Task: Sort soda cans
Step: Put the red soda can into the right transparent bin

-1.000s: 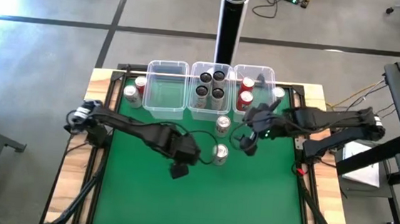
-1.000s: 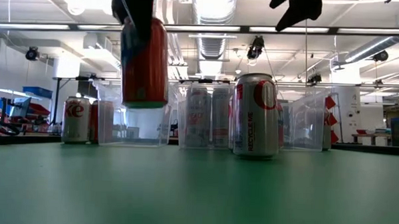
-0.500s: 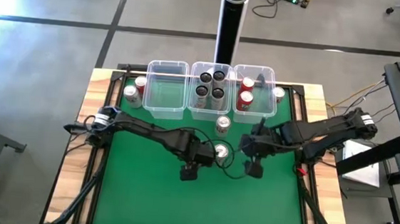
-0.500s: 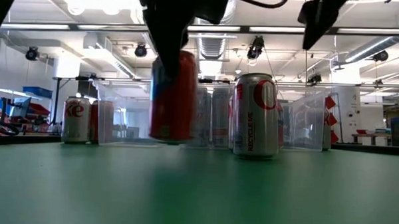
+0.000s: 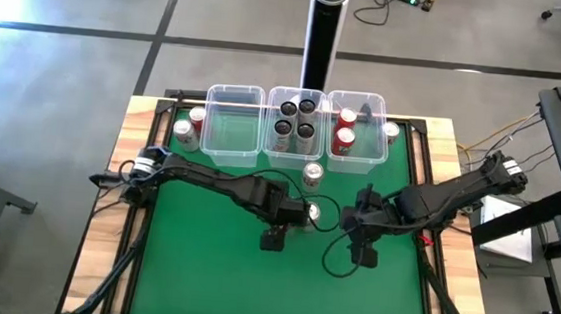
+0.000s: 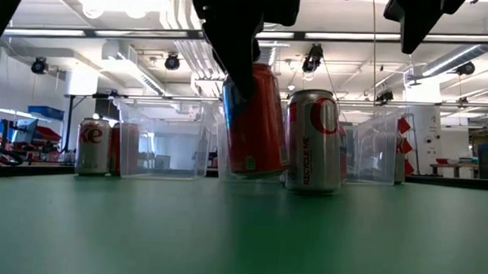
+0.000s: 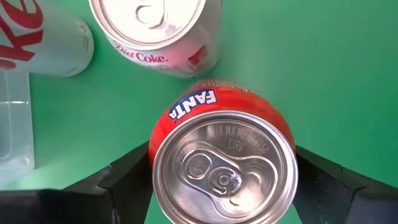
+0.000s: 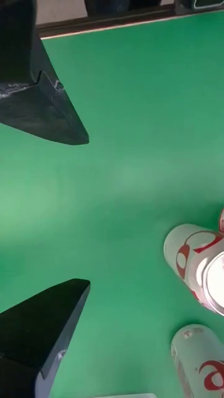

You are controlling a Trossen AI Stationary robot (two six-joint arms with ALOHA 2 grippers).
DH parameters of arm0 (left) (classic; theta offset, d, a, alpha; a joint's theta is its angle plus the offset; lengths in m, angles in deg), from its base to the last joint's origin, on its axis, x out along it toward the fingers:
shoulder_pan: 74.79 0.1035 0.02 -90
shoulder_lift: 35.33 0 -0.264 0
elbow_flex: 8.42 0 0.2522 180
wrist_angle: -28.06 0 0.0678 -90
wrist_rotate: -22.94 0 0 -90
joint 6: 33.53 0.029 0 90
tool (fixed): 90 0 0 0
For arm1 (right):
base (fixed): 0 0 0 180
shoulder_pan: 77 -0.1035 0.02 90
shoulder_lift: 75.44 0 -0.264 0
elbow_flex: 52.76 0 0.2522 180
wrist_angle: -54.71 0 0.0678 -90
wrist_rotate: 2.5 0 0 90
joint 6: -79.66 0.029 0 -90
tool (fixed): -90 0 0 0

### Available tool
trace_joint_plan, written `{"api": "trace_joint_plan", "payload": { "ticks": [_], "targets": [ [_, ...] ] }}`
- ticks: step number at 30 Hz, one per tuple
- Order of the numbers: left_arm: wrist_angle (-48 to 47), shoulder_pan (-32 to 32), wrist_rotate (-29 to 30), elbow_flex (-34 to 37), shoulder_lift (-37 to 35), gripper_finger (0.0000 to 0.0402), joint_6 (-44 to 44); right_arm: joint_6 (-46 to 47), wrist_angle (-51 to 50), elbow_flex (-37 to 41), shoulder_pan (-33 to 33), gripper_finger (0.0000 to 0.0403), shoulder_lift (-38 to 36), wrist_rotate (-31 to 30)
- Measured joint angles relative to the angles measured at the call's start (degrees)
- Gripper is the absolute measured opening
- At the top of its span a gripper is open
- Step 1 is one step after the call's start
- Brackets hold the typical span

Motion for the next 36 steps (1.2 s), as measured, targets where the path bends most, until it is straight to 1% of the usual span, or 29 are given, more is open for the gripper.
{"api": "trace_joint_plan", "payload": {
  "ticks": [3,8,11,17,19,21,24,28,32,36],
  "targets": [
    [0.5,0.0,0.0,0.4,0.0,0.0299,0.0,0.0,0.1,0.0,0.0,0.0366,0.3,-0.1],
    [3.0,0.0,0.0,1.8,0.0,0.0339,0.0,-0.3,1.9,0.0,0.0,0.0366,1.4,-0.3],
    [3.4,0.0,-0.3,2.4,-0.1,0.0354,0.0,-1.2,4.0,0.0,0.0,0.0366,2.0,-0.4],
    [2.1,0.0,-0.4,2.4,-0.7,0.036,-0.1,-6.3,10.4,0.0,0.2,0.0366,4.3,-0.6],
    [0.3,0.0,-0.4,2.4,-1.6,0.0361,-0.5,-8.2,12.8,0.0,0.4,0.0366,5.2,-2.0],
    [-2.0,0.0,-0.4,2.4,-3.0,0.0361,-1.0,-11.3,14.7,0.0,0.9,0.0366,6.1,-3.3],
    [-5.5,0.0,0.2,2.7,-5.4,0.0361,-1.2,-15.8,16.6,-0.3,2.3,0.0366,7.7,-3.5],
    [-8.9,0.0,0.3,5.1,-10.4,0.0361,-2.7,-21.2,18.5,-1.1,4.7,0.0366,10.5,-3.4],
    [-10.7,0.0,0.3,9.7,-14.9,0.0361,-5.7,-26.8,22.8,-2.8,7.3,0.0366,13.9,-3.2],
    [-10.8,0.0,0.3,15.4,-20.5,0.0361,-9.2,-30.9,25.1,-6.8,10.2,0.0366,17.7,-1.7]
  ]
}}
